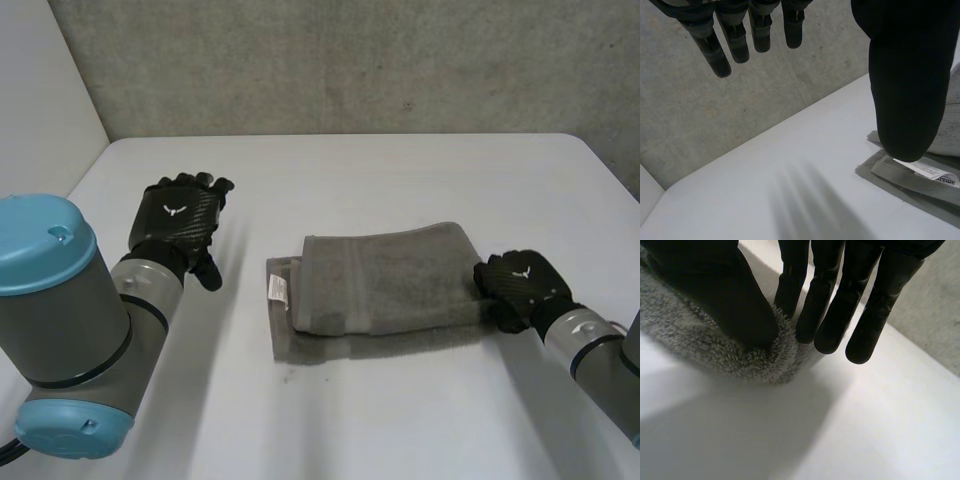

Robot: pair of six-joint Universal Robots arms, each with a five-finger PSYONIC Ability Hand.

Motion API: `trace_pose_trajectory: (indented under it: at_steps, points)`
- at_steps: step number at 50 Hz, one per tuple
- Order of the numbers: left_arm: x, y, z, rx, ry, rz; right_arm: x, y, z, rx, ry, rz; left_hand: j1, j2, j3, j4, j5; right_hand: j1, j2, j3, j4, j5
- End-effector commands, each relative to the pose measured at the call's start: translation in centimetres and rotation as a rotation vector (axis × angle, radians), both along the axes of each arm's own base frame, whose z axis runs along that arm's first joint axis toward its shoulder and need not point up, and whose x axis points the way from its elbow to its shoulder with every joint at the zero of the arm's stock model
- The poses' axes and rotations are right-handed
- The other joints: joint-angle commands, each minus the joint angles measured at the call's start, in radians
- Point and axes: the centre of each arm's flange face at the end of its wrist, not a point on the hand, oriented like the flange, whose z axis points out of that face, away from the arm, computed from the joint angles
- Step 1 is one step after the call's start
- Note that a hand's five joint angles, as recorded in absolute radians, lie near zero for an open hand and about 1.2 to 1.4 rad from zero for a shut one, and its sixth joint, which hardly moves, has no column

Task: Fold the towel.

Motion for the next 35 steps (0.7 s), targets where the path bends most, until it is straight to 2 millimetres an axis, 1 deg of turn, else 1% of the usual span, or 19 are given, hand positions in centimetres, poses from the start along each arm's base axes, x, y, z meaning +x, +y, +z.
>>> trace_pose_trajectory:
  at_steps: [1, 2, 4, 5, 7, 8, 9, 10, 12, 13, 15, 18, 21, 23, 26, 32, 33, 34, 35]
  points:
    - [0.2, -0.1, 0.4, -0.01, 0.005, 0.006, 3.5, -0.5, 4.7, -0.169, -0.021, 0.087, 0.01, 0.012, 0.011, 0.011, 0.001, 0.434, 0.219, 0.212, 0.204, 0.252]
    - [0.2, -0.1, 0.4, -0.01, 0.005, 0.006, 3.5, -0.5, 4.7, -0.169, -0.021, 0.088, 0.01, 0.012, 0.011, 0.011, 0.001, 0.434, 0.219, 0.212, 0.204, 0.252]
    - [0.2, 0.0, 0.7, -0.018, 0.01, 0.006, 6.9, 1.1, 6.5, -0.215, -0.044, 0.188, 0.01, 0.012, 0.011, 0.011, 0.001, 0.434, 0.219, 0.212, 0.204, 0.252]
    - [0.2, 0.0, 0.7, -0.018, 0.01, 0.006, 6.9, 1.1, 6.5, -0.215, -0.044, 0.189, 0.01, 0.012, 0.011, 0.011, 0.001, 0.434, 0.219, 0.212, 0.204, 0.252]
    - [0.3, 0.1, 0.8, -0.02, 0.012, 0.007, 9.7, 2.9, 7.2, -0.229, -0.053, 0.273, 0.01, 0.012, 0.011, 0.011, 0.001, 0.434, 0.219, 0.212, 0.204, 0.252]
    - [0.4, 0.1, 1.0, -0.026, 0.015, 0.01, 9.8, 2.9, 7.2, -0.229, -0.053, 0.273, 0.01, 0.012, 0.011, 0.011, 0.001, 0.434, 0.219, 0.212, 0.204, 0.252]
    - [0.5, 0.1, 1.2, -0.028, 0.016, 0.012, 11.2, 3.8, 7.0, -0.219, -0.055, 0.316, 0.007, 0.009, 0.008, 0.008, -0.002, 0.434, 0.219, 0.212, 0.204, 0.252]
    - [0.5, 0.1, 1.2, -0.028, 0.016, 0.012, 11.2, 3.8, 7.0, -0.219, -0.055, 0.316, 0.007, 0.009, 0.008, 0.008, -0.002, 0.434, 0.219, 0.212, 0.204, 0.252]
    - [0.8, 0.0, 1.4, -0.034, 0.019, 0.021, 14.1, 6.2, 6.0, -0.188, -0.055, 0.417, 0.007, 0.009, 0.008, 0.008, -0.002, 0.434, 0.219, 0.212, 0.204, 0.252]
    - [0.8, 0.0, 1.4, -0.034, 0.019, 0.021, 14.1, 6.2, 6.0, -0.188, -0.055, 0.418, 0.007, 0.009, 0.008, 0.008, -0.002, 0.434, 0.219, 0.212, 0.204, 0.252]
    - [0.9, -0.2, 1.4, -0.035, 0.02, 0.026, 16.6, 8.7, 4.8, -0.156, -0.053, 0.51, 0.007, 0.009, 0.008, 0.008, -0.002, 0.434, 0.219, 0.212, 0.204, 0.252]
    - [0.9, -0.2, 1.4, -0.035, 0.02, 0.029, 18.2, 10.9, 3.1, -0.123, -0.043, 0.581, 0.01, 0.012, 0.011, 0.011, 0.001, 0.434, 0.219, 0.212, 0.204, 0.252]
    - [1.0, -0.3, 1.4, -0.034, 0.019, 0.03, 18.9, 11.9, 2.2, -0.103, -0.037, 0.614, 0.01, 0.012, 0.011, 0.011, 0.001, 0.434, 0.219, 0.212, 0.204, 0.252]
    - [1.0, -0.3, 1.3, -0.032, 0.018, 0.03, 19.8, 13.7, 0.3, -0.062, -0.019, 0.663, 0.007, 0.009, 0.008, 0.008, -0.002, 0.434, 0.219, 0.212, 0.204, 0.252]
    - [1.0, -0.3, 1.3, -0.032, 0.018, 0.03, 20.0, 14.2, -0.9, -0.037, -0.005, 0.675, 0.01, 0.012, 0.011, 0.011, 0.001, 0.434, 0.219, 0.212, 0.204, 0.252]
    - [0.9, -0.4, 1.3, -0.034, 0.019, 0.03, 20.0, 13.9, -0.2, -0.051, -0.013, 0.657, 0.007, 0.009, 0.008, 0.008, -0.002, 0.352, 0.138, 0.131, 0.123, 0.17]
    - [0.8, -0.5, 1.4, -0.04, 0.023, 0.029, 19.9, 13.6, 0.7, -0.072, -0.021, 0.637, 0.007, 0.009, 0.008, 0.008, -0.002, -0.118, -0.333, -0.34, -0.348, -0.3]
    - [0.8, -0.5, 1.4, -0.04, 0.023, 0.029, 19.8, 13.4, 2.1, -0.096, -0.035, 0.609, 0.007, 0.009, 0.008, 0.008, -0.002, -0.393, -0.608, -0.615, -0.623, -0.575]
    - [0.7, -0.7, 1.5, -0.051, 0.027, 0.029, 19.8, 13.4, 2.1, -0.096, -0.036, 0.608, 0.01, 0.012, 0.011, 0.011, 0.001, -0.396, -0.611, -0.618, -0.626, -0.578]
